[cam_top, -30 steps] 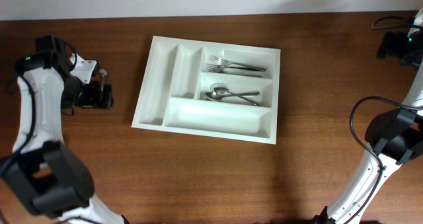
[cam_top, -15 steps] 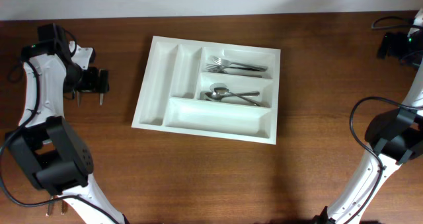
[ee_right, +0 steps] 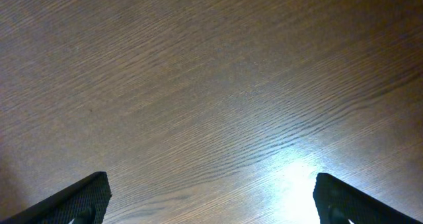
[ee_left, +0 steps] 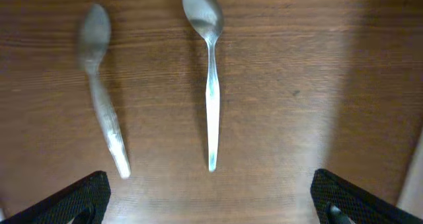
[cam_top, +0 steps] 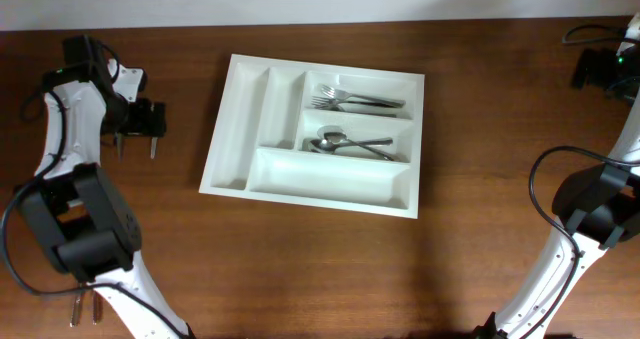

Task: Pack container
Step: 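Move the left gripper over the two spoons on the left, then lower the left gripper and close it on the silver spoon's handle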

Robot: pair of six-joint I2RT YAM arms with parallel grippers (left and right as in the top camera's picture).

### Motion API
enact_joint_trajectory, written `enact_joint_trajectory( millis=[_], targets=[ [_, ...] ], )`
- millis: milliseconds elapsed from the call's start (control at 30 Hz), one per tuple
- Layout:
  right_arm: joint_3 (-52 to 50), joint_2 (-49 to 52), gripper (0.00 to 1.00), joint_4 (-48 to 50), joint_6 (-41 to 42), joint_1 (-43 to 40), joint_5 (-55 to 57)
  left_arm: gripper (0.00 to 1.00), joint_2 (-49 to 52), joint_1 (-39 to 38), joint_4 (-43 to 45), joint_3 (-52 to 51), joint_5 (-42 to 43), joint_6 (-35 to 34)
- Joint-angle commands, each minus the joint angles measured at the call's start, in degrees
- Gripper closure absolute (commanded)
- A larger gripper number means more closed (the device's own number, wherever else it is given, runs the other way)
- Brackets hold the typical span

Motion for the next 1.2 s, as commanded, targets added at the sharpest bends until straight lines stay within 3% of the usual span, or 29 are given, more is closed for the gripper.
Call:
enact_joint_trajectory(
  millis=[0,900,1167],
  targets=[
    [-0.26,0.33,0.01,0.22,0.5,0.26,0.26,0.01,2.69,0.2,0.59,0.68,0.0,1.07],
    [-0.26,0.33,0.01,0.22,0.5,0.26,0.28,0.01,8.31,-2.99,10.93,0.68,-2.51,1.03],
    [-0.26,0.33,0.01,0.22,0.5,0.26,0.26,0.01,9.73,-3.19,11.89,0.68,-3.63,-2.25]
  ],
)
